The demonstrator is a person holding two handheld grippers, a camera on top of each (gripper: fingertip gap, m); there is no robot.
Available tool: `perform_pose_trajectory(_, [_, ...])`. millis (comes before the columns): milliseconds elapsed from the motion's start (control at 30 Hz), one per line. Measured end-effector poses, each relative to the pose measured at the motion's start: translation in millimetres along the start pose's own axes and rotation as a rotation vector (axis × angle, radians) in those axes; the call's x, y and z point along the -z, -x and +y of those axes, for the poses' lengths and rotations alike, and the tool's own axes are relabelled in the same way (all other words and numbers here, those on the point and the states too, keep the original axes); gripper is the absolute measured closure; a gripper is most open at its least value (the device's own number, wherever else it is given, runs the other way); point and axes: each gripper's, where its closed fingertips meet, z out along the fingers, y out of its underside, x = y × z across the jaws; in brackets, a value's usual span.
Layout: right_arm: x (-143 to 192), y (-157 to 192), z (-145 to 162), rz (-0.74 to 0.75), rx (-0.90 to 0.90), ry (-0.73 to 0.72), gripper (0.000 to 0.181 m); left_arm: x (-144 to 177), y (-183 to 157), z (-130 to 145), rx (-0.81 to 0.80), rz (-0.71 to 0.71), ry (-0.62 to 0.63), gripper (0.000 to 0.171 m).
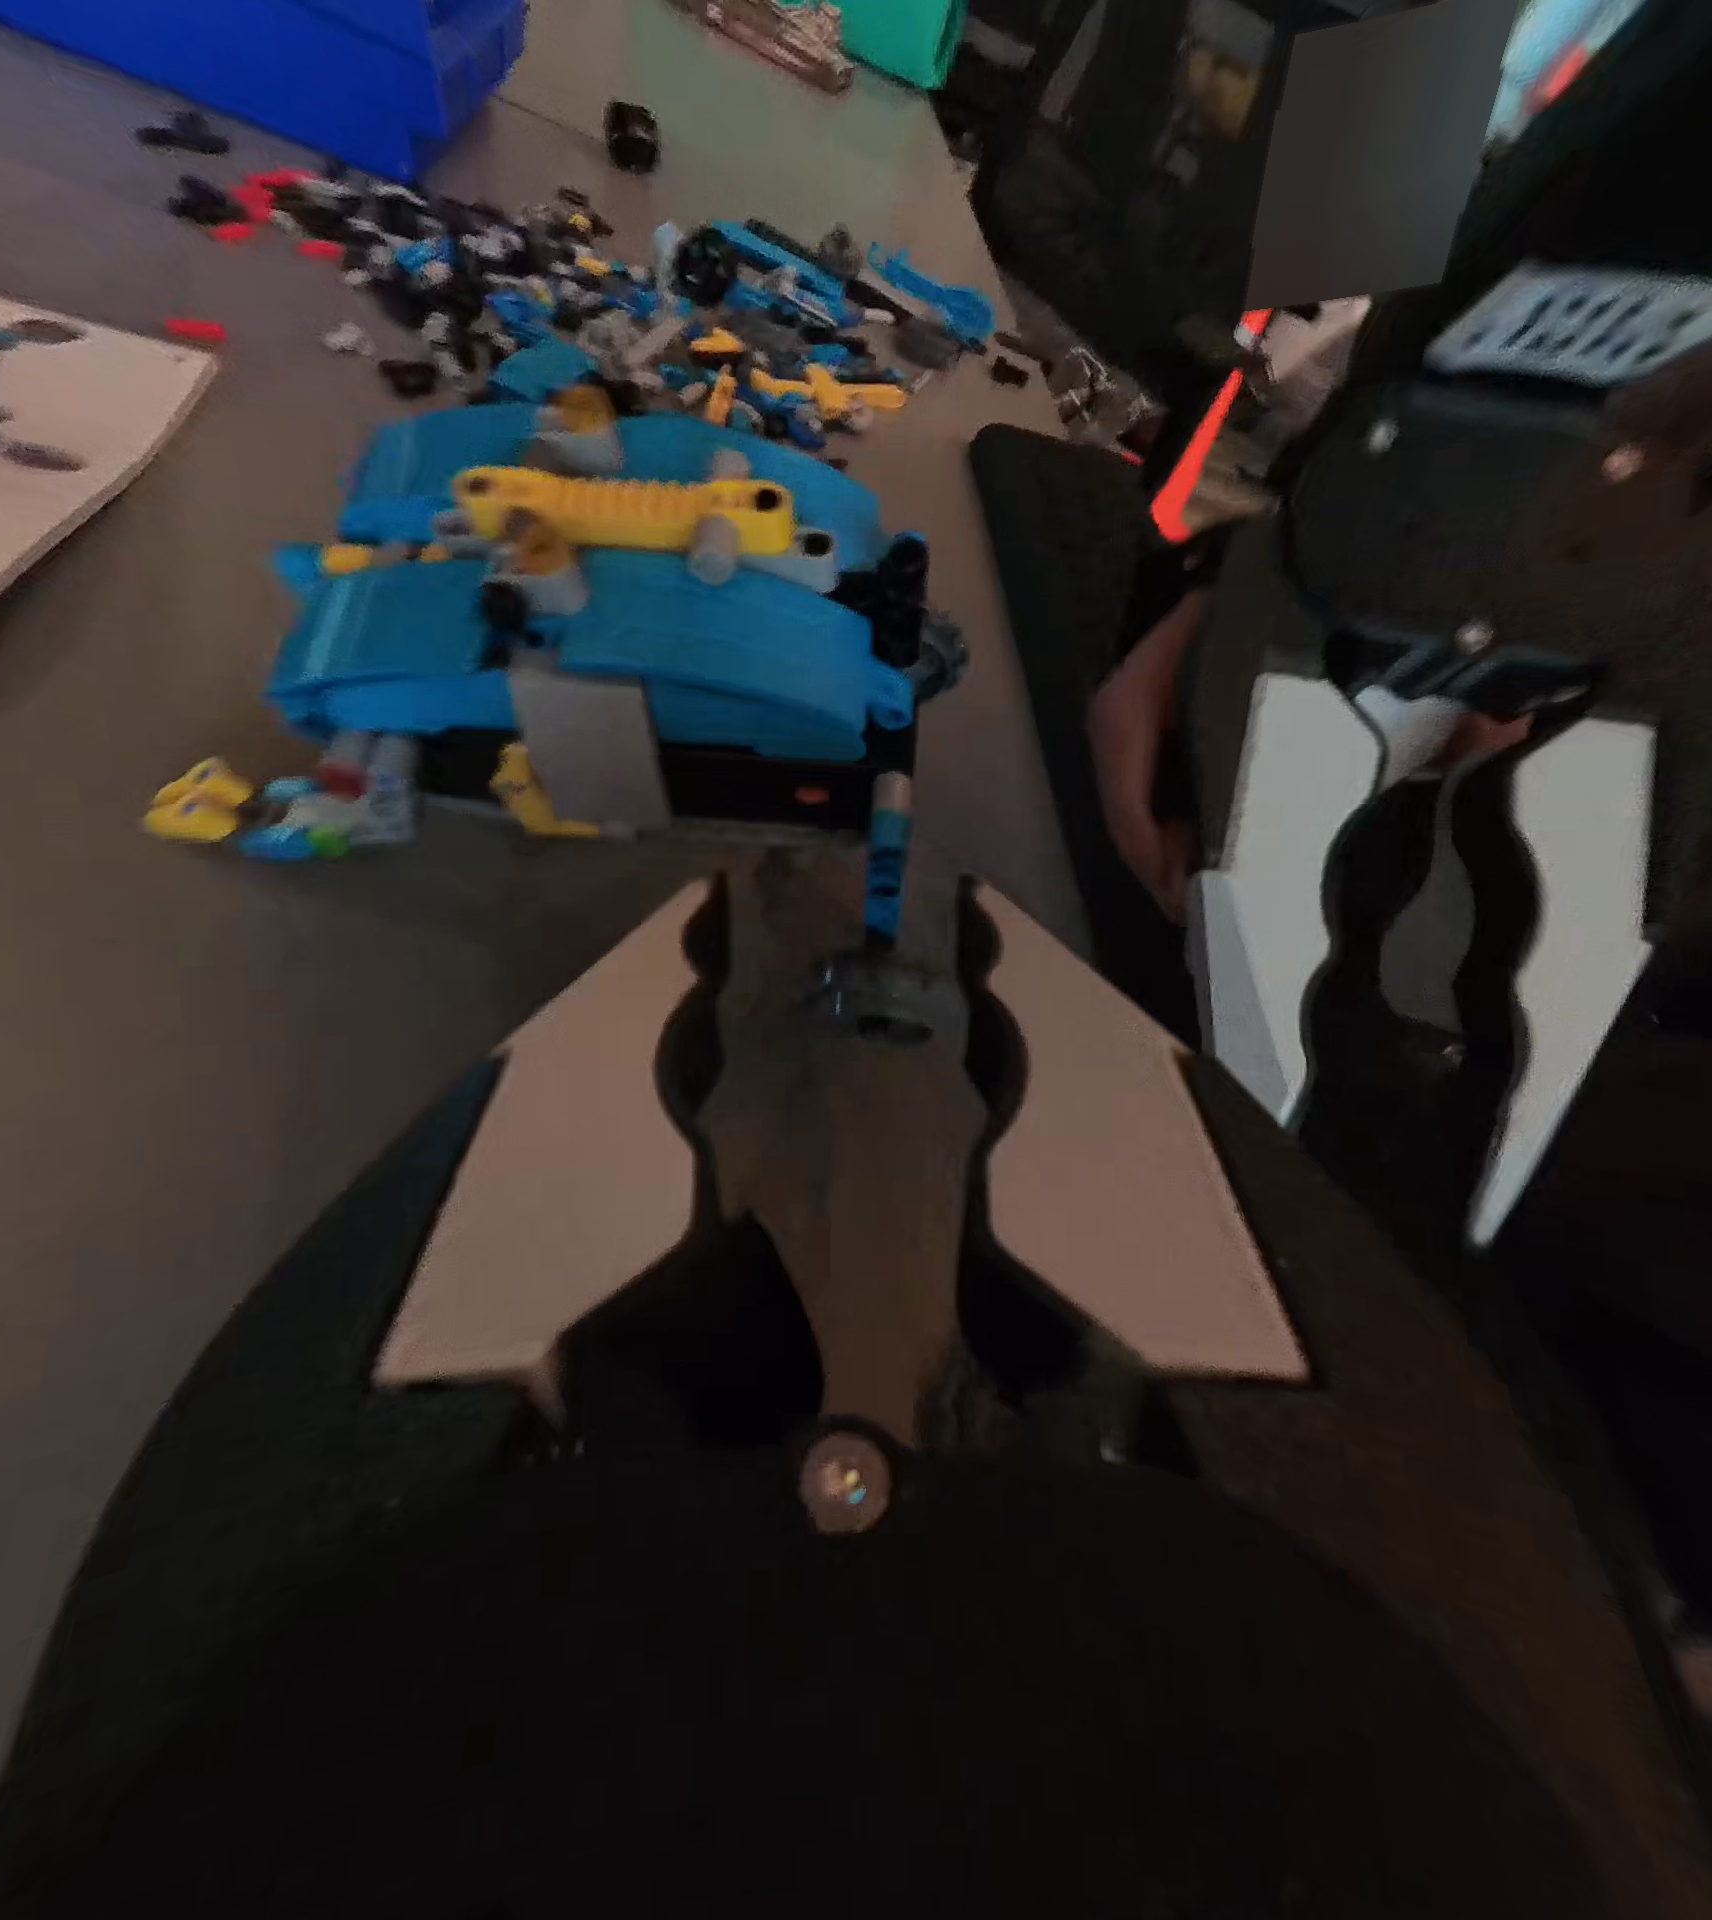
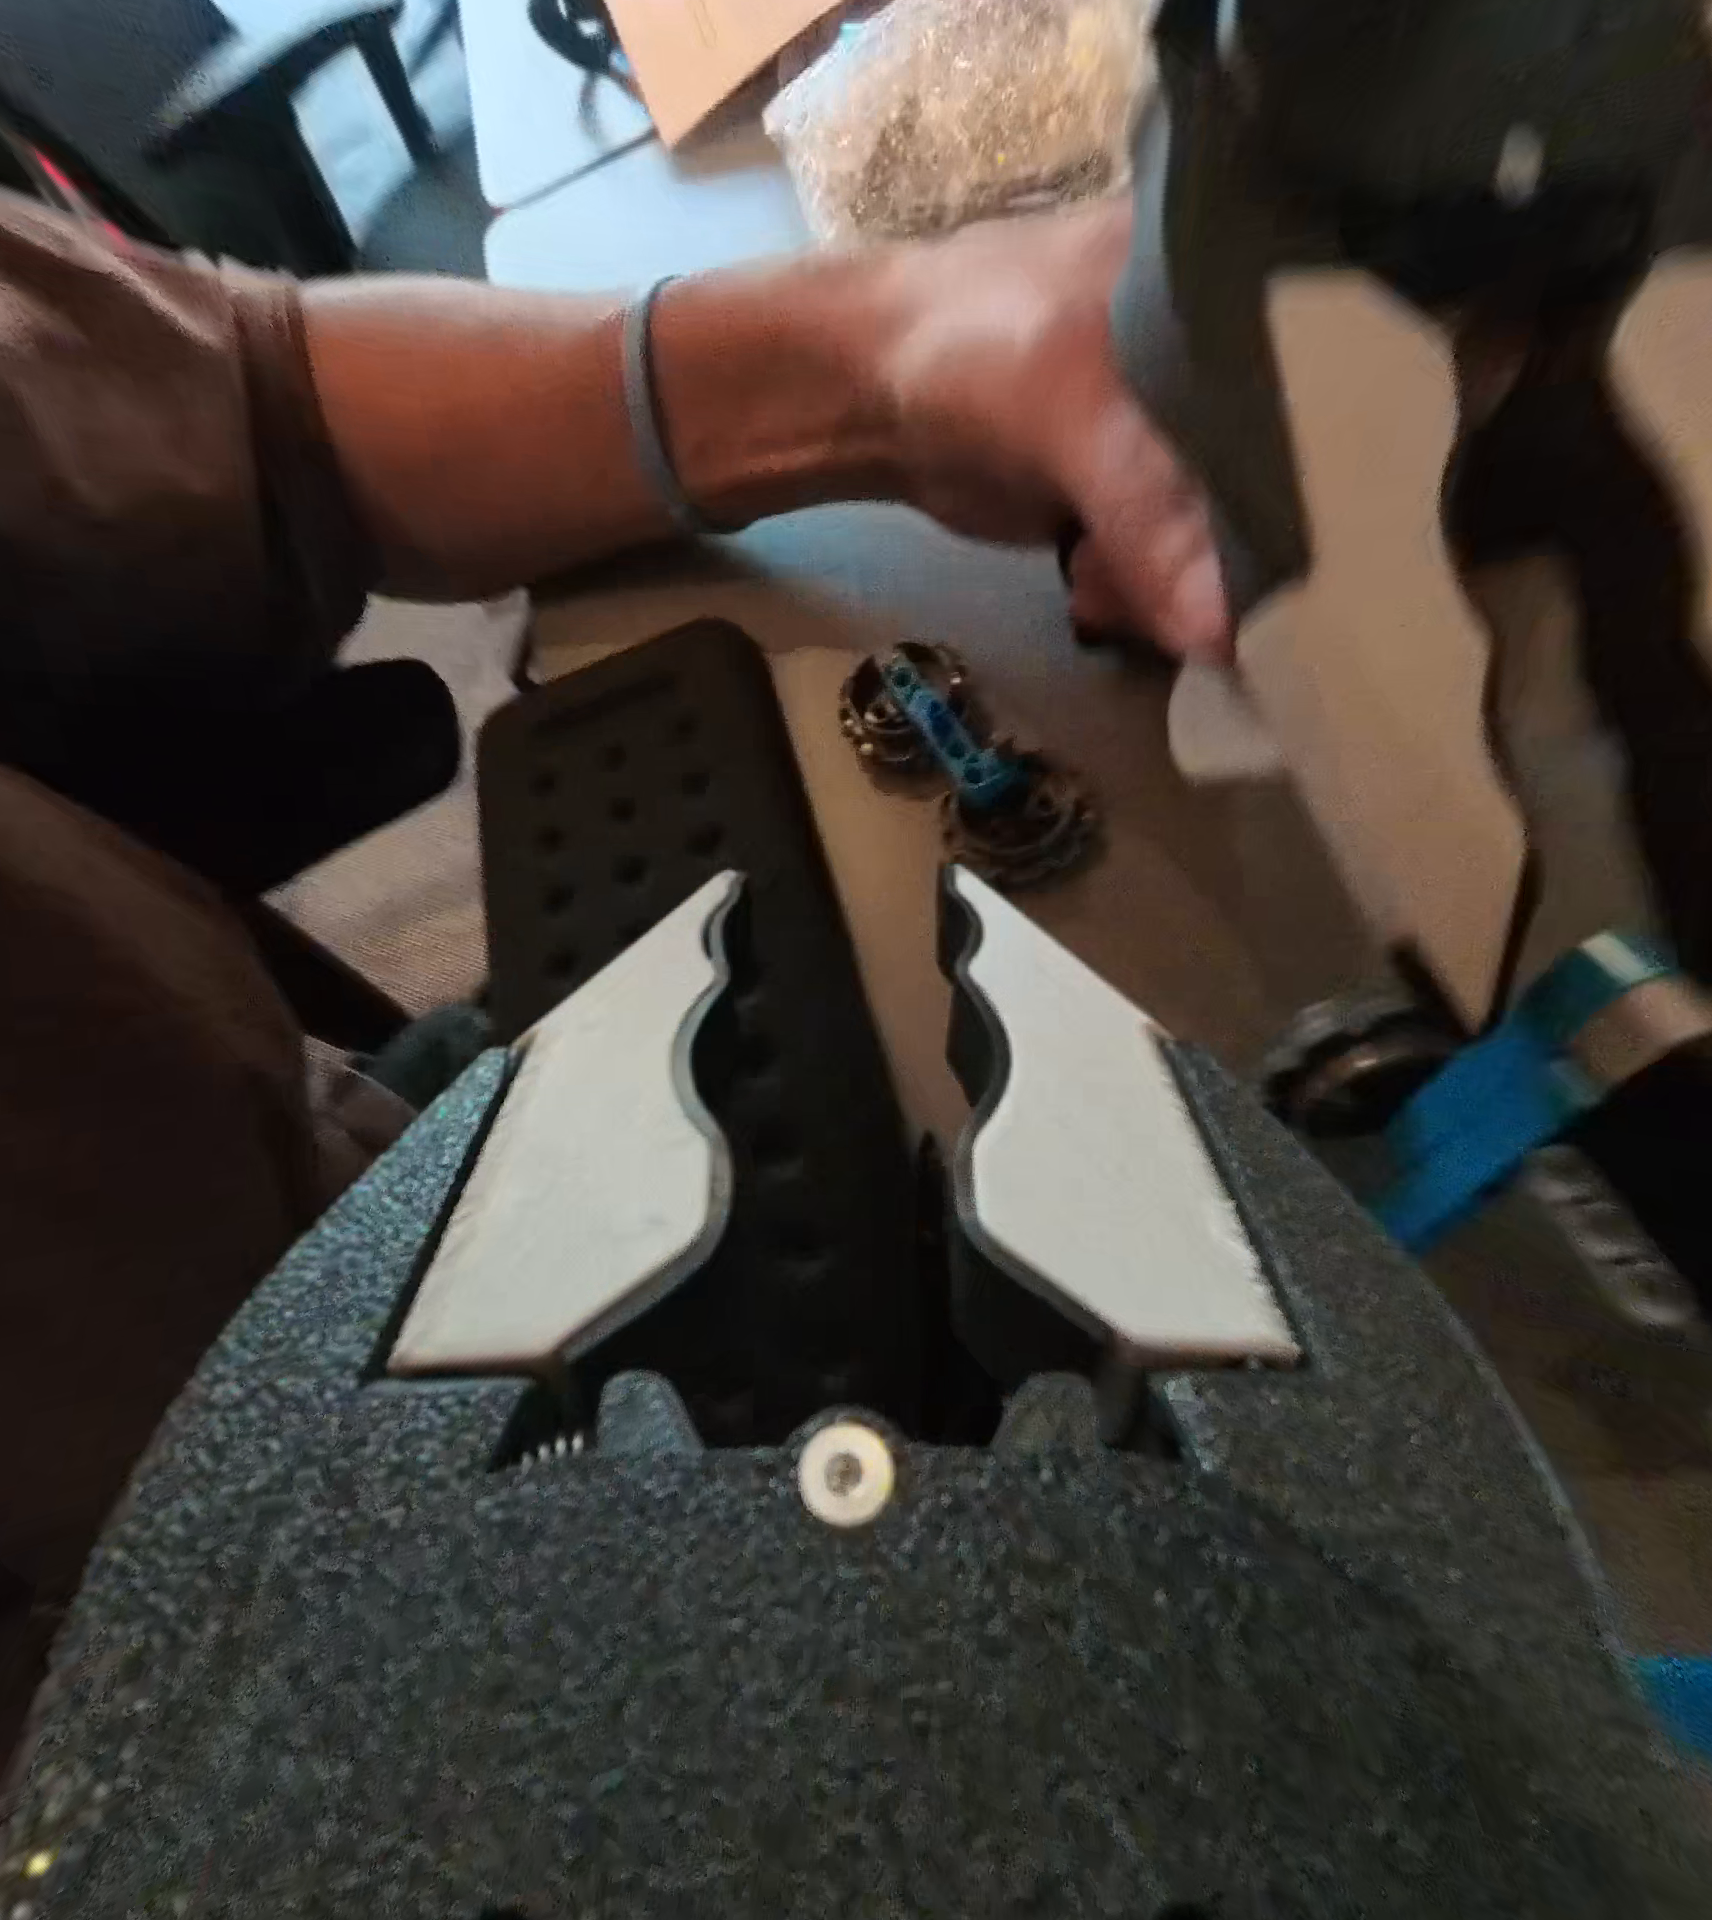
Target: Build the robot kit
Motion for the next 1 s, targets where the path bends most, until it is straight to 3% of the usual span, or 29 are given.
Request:
perform_pose_trajectory(100, [13.0, 10.5, 3.6, -0.072, -0.092, -0.053, 0.144, 51.1, -7.9, -8.0, 0.11, -0.034, -0.097, 0.112])
perform_pose_trajectory(200, [38.9, -5.4, 19.7, 0.023, -0.088, -0.051, 0.145, 83.6, -37.3, 34.8, 0.029, -0.142, 0.047, 0.118])
perform_pose_trajectory(300, [56.0, -3.9, 30.3, 0.005, -0.154, -0.128, 0.146, 81.6, -64.0, 74.7, -0.039, -0.222, 0.212, 0.133])
perform_pose_trajectory(400, [62.4, 10.6, 30.4, -0.062, -0.201, -0.202, 0.145, 79.1, -65.9, 99.3, -0.031, -0.301, 0.333, 0.149])
perform_pose_trajectory(433, [65.4, 15.0, 28.2, -0.07, -0.191, -0.224, 0.145, 78.5, -64.1, 102.7, -0.028, -0.32, 0.341, 0.162])
perform_pose_trajectory(533, [75.0, 21.7, 24.2, -0.064, -0.128, -0.283, 0.145, 74.3, -58.8, 97.2, 0.02, -0.363, 0.293, 0.165])
perform_pose_trajectory(600, [84.3, 22.9, 17.9, -0.081, -0.125, -0.355, 0.145, 67.3, -65.2, 73.1, 0.047, -0.373, 0.183, 0.165])
perform_pose_trajectory(667, [96.6, 19.1, 10.9, -0.084, -0.151, -0.44, 0.144, 55.4, -79.5, 31.5, 0.142, -0.342, -0.044, 0.165])
perform_pose_trajectory(733, [112.9, 15.0, 1.6, -0.085, -0.172, -0.543, 0.145, 41.0, -97.5, -3.7, 0.252, -0.257, -0.257, 0.165])
perform_pose_trajectory(833, [139.9, 13.0, -11.8, -0.05, -0.147, -0.687, 0.144, 13.1, -123.0, -33.7, 0.431, -0.071, -0.48, 0.166])
perform_pose_trajectory(900, [155.6, 16.2, -17.4, 0.033, -0.04, -0.722, 0.144, -5.7, -138.5, -44.1, 0.487, 0.034, -0.566, 0.165])
perform_pose_trajectory(1000, [167.9, 15.5, -15.1, 0.152, 0.069, -0.662, 0.149, -32.1, -148.0, -43.9, 0.481, 0.03, -0.597, 0.166])
